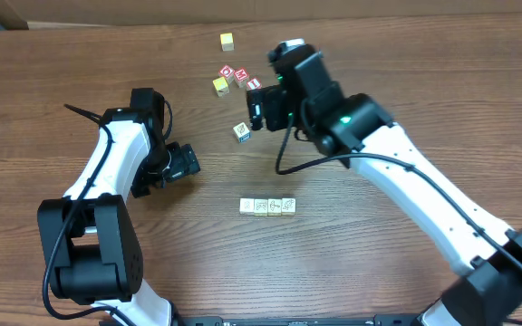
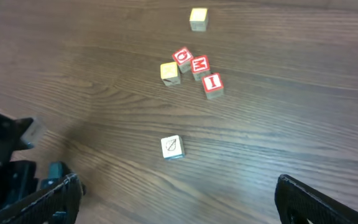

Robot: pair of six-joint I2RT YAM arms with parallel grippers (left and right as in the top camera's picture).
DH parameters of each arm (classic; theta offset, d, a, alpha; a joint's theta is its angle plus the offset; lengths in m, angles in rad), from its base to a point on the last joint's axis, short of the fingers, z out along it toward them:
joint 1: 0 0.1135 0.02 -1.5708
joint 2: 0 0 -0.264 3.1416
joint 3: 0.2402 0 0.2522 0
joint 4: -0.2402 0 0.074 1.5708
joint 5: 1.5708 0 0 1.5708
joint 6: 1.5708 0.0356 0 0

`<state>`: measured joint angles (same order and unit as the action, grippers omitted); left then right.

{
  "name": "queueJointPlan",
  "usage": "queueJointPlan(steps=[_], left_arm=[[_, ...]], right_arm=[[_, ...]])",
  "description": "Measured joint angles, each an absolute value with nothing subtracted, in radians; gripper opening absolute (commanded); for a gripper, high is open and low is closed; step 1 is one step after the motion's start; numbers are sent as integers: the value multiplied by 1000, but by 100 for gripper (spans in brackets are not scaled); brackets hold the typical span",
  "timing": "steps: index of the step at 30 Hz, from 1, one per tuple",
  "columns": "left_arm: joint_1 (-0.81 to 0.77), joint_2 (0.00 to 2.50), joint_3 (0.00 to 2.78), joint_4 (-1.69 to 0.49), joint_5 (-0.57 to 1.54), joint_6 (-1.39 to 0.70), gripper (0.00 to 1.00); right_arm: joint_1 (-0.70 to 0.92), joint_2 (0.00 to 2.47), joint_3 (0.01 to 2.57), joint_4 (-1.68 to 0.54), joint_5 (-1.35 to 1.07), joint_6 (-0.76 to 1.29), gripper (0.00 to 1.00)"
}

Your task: Flip 5 blocks

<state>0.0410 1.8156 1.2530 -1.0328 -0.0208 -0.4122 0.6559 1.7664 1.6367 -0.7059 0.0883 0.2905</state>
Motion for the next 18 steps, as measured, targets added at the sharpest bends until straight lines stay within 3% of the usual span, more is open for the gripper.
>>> queueJointPlan(steps=[8,12,18], left_arm=[[41,1816,1253,-1033,-21,-412,100],[41,1816,1253,-1033,-21,-412,100],[41,1816,1253,-1033,-21,-412,100]], right_arm=[[671,1995,1636,-594,91,252,98],[672,2061,1630,-525,42,230,74],[676,2128,1631,-382,-4,217,71]])
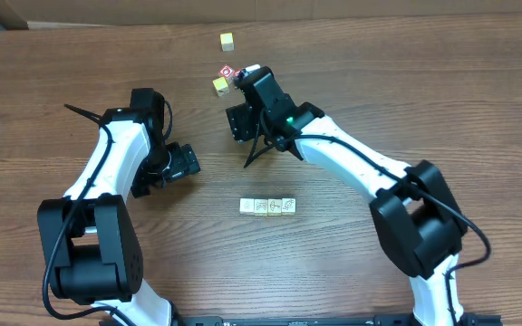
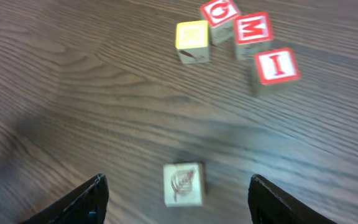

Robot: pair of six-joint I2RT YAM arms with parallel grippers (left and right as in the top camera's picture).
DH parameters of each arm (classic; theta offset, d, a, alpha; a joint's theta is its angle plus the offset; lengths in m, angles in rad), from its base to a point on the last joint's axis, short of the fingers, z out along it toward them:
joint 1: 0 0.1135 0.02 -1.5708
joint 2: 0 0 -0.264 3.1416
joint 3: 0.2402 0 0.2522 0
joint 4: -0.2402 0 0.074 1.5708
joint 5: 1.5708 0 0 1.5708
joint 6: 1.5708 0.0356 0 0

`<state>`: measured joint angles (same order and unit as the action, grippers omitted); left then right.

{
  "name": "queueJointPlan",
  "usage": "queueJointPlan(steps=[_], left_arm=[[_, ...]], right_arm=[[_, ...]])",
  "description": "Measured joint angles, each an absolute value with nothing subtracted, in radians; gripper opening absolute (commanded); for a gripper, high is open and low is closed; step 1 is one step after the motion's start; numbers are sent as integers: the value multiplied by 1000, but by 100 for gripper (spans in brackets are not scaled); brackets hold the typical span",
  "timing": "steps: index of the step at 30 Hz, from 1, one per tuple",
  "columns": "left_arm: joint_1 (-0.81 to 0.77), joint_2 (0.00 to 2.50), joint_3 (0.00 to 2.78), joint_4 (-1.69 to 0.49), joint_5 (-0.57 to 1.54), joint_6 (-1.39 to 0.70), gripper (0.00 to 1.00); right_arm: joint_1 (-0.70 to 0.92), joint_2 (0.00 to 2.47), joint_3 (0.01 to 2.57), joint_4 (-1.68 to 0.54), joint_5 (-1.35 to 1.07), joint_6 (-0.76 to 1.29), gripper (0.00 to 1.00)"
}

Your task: Flip 5 blocks

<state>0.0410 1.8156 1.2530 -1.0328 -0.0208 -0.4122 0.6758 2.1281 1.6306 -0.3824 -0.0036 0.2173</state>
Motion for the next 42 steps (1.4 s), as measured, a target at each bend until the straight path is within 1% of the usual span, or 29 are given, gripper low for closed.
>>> queueJointPlan(steps=[3,7,8,9,11,13,14,17,21,25,30,34,39,42], left_arm=[[41,1816,1253,-1033,-21,-412,100],[41,1816,1253,-1033,-21,-412,100],[41,1816,1253,-1033,-21,-412,100],[41,1816,1253,-1033,-21,-412,100],[41,1816,1253,-1033,-21,-412,100],[41,1816,1253,-1033,-21,-412,100],[41,1816,1253,-1032,-21,-412,100],[41,1816,1253,-1033,-21,-412,100],[41,1816,1253,-1033,-21,-412,100],[41,1816,1254,-1033,-21,-412,100],[41,1816,1254,-1033,-21,-412,100],[41,1816,1254,-1033,-22,-412,100],[41,1816,1254,-1033,-24,-412,100],[41,1816,1254,-1033,-23,-412,100]], right_arm=[[677,2181,1631,-333,-36,213,70],[683,2253,1631,-323,-52,210,70],[683,2271,1631,-323,-53,208,68],[685,2285,1631,-324,-56,208,64],[688,2294,1634,-313,-58,199,50],[688,2294,1634,-317,-64,202,41],[688,2294,1634,-322,-64,201,37],[689,2289,1634,-330,-64,206,30],[689,2220,1633,-408,-64,208,28],[689,2045,1629,-528,-53,208,28],[688,1740,1638,-768,-19,238,29],[683,1597,1645,-953,-11,296,29],[651,1554,1643,-1175,-7,421,22],[628,1561,1598,-1213,0,489,22]])
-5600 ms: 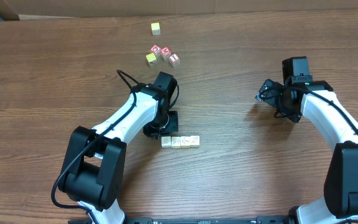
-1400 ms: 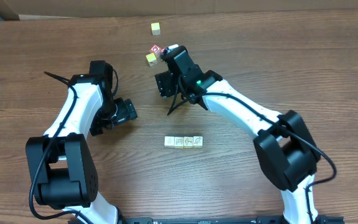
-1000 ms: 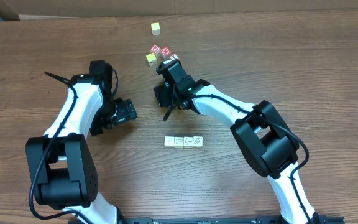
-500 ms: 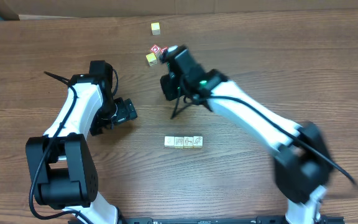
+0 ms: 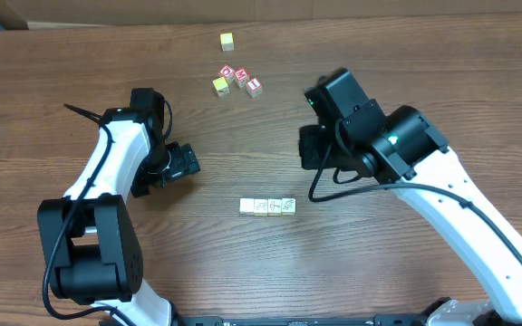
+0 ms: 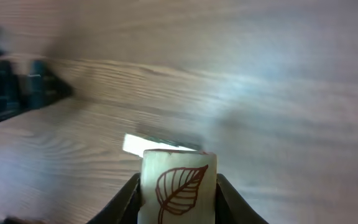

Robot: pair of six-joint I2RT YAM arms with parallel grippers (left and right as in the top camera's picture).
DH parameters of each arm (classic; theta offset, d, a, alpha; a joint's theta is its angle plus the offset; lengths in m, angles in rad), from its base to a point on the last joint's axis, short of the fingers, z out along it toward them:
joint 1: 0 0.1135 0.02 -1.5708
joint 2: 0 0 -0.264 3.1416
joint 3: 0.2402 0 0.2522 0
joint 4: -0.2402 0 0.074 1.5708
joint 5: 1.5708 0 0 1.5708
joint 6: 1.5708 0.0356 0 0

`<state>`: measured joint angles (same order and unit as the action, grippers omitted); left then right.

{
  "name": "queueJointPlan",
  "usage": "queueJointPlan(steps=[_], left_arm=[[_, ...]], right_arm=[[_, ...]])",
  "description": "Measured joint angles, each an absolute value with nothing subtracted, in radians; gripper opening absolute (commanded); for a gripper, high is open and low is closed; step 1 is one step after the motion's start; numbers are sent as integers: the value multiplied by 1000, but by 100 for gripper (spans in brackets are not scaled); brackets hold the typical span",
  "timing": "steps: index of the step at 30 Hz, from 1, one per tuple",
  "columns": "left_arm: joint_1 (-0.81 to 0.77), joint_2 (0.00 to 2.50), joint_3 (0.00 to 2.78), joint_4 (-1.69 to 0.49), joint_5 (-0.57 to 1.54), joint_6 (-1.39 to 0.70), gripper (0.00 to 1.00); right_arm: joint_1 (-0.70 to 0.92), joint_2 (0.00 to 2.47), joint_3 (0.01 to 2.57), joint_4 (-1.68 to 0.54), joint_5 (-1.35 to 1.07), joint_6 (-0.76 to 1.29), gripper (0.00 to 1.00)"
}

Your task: Flip 5 blocks

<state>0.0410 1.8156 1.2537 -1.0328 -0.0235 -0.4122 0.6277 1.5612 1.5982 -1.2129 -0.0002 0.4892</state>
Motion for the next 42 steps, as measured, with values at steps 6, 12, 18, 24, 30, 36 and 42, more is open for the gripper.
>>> queueJointPlan(steps=[6,12,18,24,30,36,42], left_arm=[[41,1816,1254,-1032,-25,-412,100],[41,1816,1254,-1032,-28,-412,100],[41,1816,1254,-1032,-28,-412,100],[41,1816,1254,-1033,-28,-412,100],[41,1816,1254,-1033,-28,-412,100],[41,1816,1254,-1033,-28,-412,100],[41,1816,1254,-1033,-28,-412,100]], right_arm=[[616,1565,1389,-1103,4,585,21],[618,1573,1139,-870,4,652,21],[618,1576,954,-653,4,709,20],[618,1576,876,-553,4,751,19],[629,1581,874,-529,12,786,20],[664,1629,874,-506,18,804,31],[667,1652,873,-494,20,828,53]])
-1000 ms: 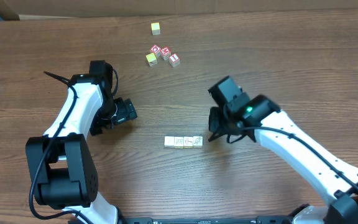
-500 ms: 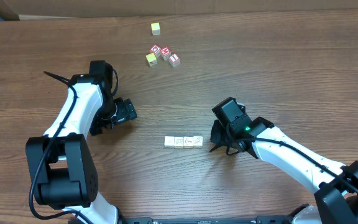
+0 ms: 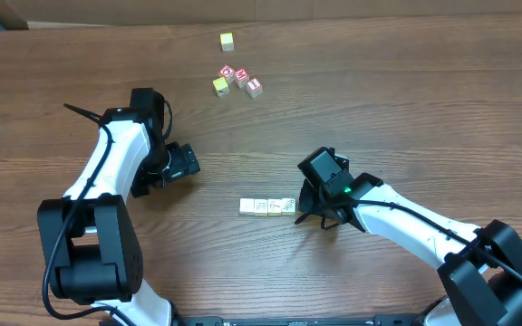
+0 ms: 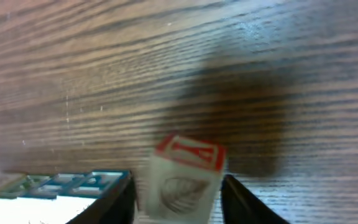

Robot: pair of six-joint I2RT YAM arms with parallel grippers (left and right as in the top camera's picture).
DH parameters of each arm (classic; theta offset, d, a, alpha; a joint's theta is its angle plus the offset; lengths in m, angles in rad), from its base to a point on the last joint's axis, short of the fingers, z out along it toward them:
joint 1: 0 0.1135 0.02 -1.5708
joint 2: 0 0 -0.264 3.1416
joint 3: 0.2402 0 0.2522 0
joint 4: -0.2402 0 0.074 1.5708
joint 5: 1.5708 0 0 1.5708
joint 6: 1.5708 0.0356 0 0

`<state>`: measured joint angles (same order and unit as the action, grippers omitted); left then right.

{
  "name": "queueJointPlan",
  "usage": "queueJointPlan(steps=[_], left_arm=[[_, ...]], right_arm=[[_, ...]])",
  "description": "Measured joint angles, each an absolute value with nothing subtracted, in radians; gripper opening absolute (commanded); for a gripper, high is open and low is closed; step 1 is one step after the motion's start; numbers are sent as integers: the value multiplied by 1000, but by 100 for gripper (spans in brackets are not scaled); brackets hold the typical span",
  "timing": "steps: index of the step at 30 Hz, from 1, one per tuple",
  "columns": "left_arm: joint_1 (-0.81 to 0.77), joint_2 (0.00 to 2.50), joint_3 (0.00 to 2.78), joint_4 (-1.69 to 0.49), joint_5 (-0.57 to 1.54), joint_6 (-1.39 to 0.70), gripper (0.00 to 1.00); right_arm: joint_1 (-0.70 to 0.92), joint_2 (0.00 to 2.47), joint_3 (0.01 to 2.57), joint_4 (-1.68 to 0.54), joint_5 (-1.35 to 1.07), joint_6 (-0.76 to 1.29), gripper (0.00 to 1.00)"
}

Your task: Flip 5 blocks

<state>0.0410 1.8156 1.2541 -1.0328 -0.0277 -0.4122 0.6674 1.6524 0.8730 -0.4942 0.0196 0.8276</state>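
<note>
A row of several pale blocks [image 3: 267, 206] lies on the table's middle. My right gripper [image 3: 307, 205] is low at the row's right end. In the right wrist view the leaf block [image 4: 182, 186], blurred and tilted with its red-edged face up, stands between the fingers [image 4: 238, 198] of the right gripper [image 4: 178, 202]. The jaws stand just wider than the block. The row's teal-edged blocks [image 4: 61, 183] show to the left. In the overhead view the leaf block is hidden under the gripper. My left gripper [image 3: 187, 163] rests at the left, far from the blocks.
A cluster of one yellow and three red-lettered blocks [image 3: 236, 80] lies at the back of the table. A lone yellow block [image 3: 227, 41] sits behind it. The wooden table [image 3: 424, 109] carries nothing else.
My right gripper has come down from above the table's middle to the right end of the row. The leaf block now shows tilted and loose between slightly wider jaws. The left arm has not moved.
My right gripper hovered open above the loose blocks at the back. Then it was low and open around the leaf block. Then it held that block in the air, away from the cluster, and now it is down at the row's right end.
</note>
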Motion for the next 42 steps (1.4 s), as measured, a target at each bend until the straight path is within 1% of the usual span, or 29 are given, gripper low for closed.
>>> queueJointPlan(steps=[3,12,16,21,23,26,28,32,37,42], left_arm=[[41,1816,1254,-1033,-28,-412,100],[41,1816,1254,-1033,-28,-412,99],[41,1816,1254,-1033,-28,-412,100],[41,1816,1254,-1033,-28,-412,100],[41,1816,1254,-1033,-28,-412,100],[41,1816,1254,-1033,-28,-412,100],[41,1816,1254,-1033,-28,-412,100],[41,1816,1254,-1033,-28,-412,100],[41,1816,1254,-1033,-28,-412,100],[41,1816,1254,-1033,-28,-412,100]], right_arm=[[667,1652,873,-495,19,830,55],[663,1651,874,-524,19,833,54],[641,1623,874,-537,19,818,55],[608,1600,881,-518,26,807,54],[595,1600,881,-518,36,803,48],[569,1600,881,-524,61,793,36],[558,1600,881,-523,72,788,29],[555,1600,881,-509,86,790,27],[556,1604,881,-484,86,786,22],[556,1663,881,-446,68,778,20]])
